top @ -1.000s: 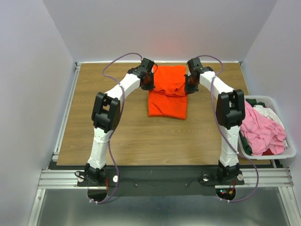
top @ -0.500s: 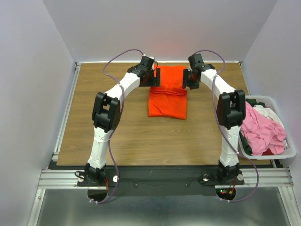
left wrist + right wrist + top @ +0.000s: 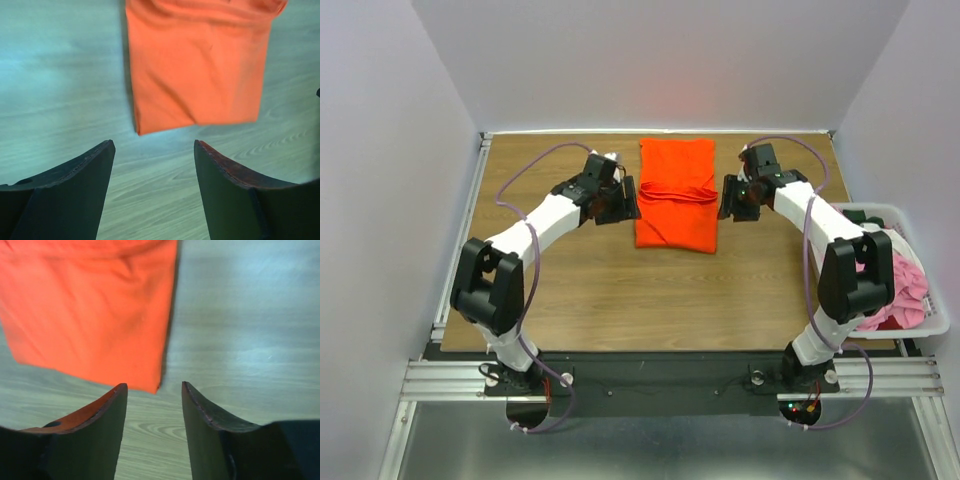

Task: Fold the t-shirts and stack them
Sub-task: Fold the tshirt

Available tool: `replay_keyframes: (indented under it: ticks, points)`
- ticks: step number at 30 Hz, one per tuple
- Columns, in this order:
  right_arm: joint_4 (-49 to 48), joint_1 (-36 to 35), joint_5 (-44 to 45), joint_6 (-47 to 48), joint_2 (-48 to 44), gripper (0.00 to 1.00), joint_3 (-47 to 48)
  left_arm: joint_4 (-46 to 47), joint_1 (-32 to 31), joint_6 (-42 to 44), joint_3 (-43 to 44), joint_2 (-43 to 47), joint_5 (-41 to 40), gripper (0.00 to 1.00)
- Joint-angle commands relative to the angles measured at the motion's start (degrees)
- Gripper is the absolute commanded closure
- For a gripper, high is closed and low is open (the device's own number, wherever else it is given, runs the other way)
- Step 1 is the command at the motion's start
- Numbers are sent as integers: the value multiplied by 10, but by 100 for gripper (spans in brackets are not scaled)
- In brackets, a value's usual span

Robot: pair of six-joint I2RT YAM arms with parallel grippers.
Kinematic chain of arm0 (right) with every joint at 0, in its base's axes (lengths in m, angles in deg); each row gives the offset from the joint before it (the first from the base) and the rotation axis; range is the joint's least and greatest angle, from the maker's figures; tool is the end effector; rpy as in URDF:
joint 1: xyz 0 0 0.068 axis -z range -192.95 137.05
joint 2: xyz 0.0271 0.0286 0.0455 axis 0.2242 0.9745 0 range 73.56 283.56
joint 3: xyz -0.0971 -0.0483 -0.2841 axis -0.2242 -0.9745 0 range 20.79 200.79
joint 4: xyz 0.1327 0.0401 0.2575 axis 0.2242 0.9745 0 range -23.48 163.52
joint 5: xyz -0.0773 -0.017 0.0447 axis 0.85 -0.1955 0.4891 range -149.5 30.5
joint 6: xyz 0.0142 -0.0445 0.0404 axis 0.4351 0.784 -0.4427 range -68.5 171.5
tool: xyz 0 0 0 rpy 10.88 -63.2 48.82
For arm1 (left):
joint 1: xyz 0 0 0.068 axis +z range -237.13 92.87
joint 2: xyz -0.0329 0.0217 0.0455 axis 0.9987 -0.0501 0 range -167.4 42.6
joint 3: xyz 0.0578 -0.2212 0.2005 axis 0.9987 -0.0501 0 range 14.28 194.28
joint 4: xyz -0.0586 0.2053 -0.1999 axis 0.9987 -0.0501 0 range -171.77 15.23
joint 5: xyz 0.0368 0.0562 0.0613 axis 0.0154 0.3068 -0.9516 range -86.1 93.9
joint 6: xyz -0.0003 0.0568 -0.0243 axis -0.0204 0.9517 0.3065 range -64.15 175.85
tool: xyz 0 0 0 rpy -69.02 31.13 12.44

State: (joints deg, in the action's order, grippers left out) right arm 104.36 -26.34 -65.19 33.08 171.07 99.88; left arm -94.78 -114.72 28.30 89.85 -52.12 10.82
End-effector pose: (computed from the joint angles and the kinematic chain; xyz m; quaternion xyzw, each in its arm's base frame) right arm 0.3959 0.0989 0.2762 0.0276 0.9555 0.1251 0.2657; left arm 0.3695 -0.1994 0.2983 0.0263 0.9015 -0.2466 0.3546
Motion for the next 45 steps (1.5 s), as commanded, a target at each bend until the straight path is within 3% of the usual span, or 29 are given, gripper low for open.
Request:
replay_keyframes:
  ticks: [1, 24, 39, 45]
  points:
    - [-51, 4, -55, 4, -10, 48, -64, 53, -10, -35, -56, -25, 48, 30]
    - [-131, 4, -114, -23, 41, 48, -145, 87, -27, -37, -52, -145, 53, 38]
    - [-133, 4, -136, -29, 31, 48, -164, 81, -36, -36, -58, -138, 51, 66]
    - [-132, 4, -152, -30, 18, 48, -177, 78, -37, -36, -52, -142, 54, 67]
